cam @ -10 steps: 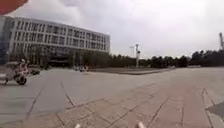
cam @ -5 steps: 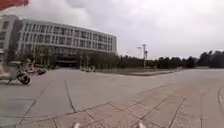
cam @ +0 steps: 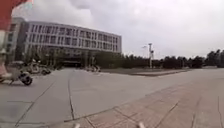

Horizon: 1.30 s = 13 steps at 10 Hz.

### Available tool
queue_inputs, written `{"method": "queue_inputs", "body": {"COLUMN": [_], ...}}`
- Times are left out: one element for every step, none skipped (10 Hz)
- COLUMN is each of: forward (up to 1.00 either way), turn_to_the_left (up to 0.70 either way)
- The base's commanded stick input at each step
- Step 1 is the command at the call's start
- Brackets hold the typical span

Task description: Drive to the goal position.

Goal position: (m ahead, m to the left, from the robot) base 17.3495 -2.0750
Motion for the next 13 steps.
{"method": "queue_inputs", "body": {"forward": [0.50,0.50,0.50,0.50,0.50,0.50,0.50,0.50,0.50,0.50,0.50,0.50,0.50], "turn_to_the_left": [0.11,0.09,0.05,0.02,0.01,0.00,0.00,0.00,0.00,0.02,0.07,0.13,0.16]}}
